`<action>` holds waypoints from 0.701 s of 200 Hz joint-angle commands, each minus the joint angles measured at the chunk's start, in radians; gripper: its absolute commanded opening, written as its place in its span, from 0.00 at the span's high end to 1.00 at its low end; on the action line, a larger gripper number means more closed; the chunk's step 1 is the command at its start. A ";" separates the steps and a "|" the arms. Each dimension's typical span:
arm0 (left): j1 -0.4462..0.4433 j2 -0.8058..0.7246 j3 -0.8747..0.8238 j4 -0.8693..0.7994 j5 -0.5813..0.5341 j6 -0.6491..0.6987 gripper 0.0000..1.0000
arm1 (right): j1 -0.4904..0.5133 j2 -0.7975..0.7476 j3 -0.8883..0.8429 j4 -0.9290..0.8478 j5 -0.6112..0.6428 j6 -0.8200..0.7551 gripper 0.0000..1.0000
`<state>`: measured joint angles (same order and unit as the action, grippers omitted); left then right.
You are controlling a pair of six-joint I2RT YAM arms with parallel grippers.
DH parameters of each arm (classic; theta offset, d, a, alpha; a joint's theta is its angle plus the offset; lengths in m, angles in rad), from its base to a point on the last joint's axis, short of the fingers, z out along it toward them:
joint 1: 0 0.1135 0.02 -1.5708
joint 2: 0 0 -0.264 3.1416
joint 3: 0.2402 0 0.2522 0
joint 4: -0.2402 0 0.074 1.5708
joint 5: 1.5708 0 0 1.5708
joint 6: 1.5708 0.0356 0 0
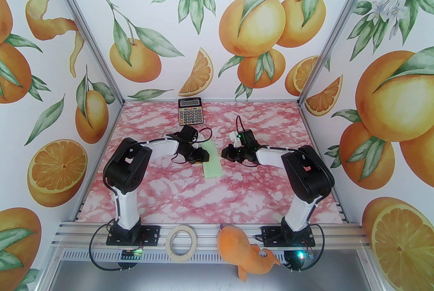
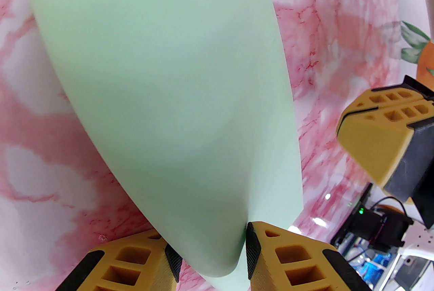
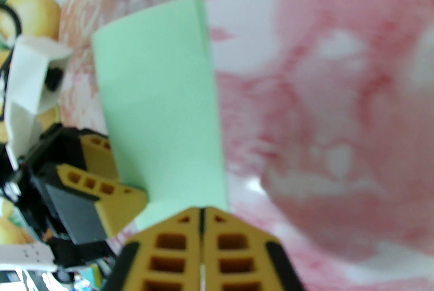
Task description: Fold a paper plane with a square sheet of paper (fold left side to right side)
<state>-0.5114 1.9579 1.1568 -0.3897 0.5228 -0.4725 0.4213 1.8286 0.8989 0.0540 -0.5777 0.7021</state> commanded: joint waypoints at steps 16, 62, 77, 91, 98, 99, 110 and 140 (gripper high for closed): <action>-0.018 0.102 -0.036 -0.055 -0.101 0.003 0.61 | 0.028 0.047 0.046 0.015 -0.015 0.002 1.00; -0.019 0.109 -0.031 -0.060 -0.107 -0.001 0.61 | 0.028 0.065 0.061 -0.003 -0.005 -0.006 1.00; -0.021 0.113 -0.029 -0.060 -0.106 -0.002 0.60 | 0.032 0.075 0.069 -0.009 -0.010 -0.010 1.00; -0.023 0.114 -0.028 -0.060 -0.104 -0.003 0.61 | 0.036 0.084 0.073 -0.011 -0.010 -0.013 1.00; -0.022 0.114 -0.026 -0.060 -0.105 -0.003 0.61 | 0.037 0.089 0.075 -0.014 -0.010 -0.015 1.00; -0.022 0.114 -0.026 -0.060 -0.105 -0.003 0.61 | 0.036 0.090 0.075 -0.014 -0.010 -0.015 1.00; -0.024 0.114 -0.027 -0.060 -0.104 -0.002 0.61 | 0.039 0.095 0.076 -0.017 -0.007 -0.016 1.00; -0.025 0.114 -0.028 -0.061 -0.104 -0.001 0.60 | 0.038 0.116 0.081 -0.039 0.003 -0.032 1.00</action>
<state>-0.5114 1.9648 1.1679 -0.4030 0.5228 -0.4732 0.4534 1.9102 0.9558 0.0360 -0.5827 0.6937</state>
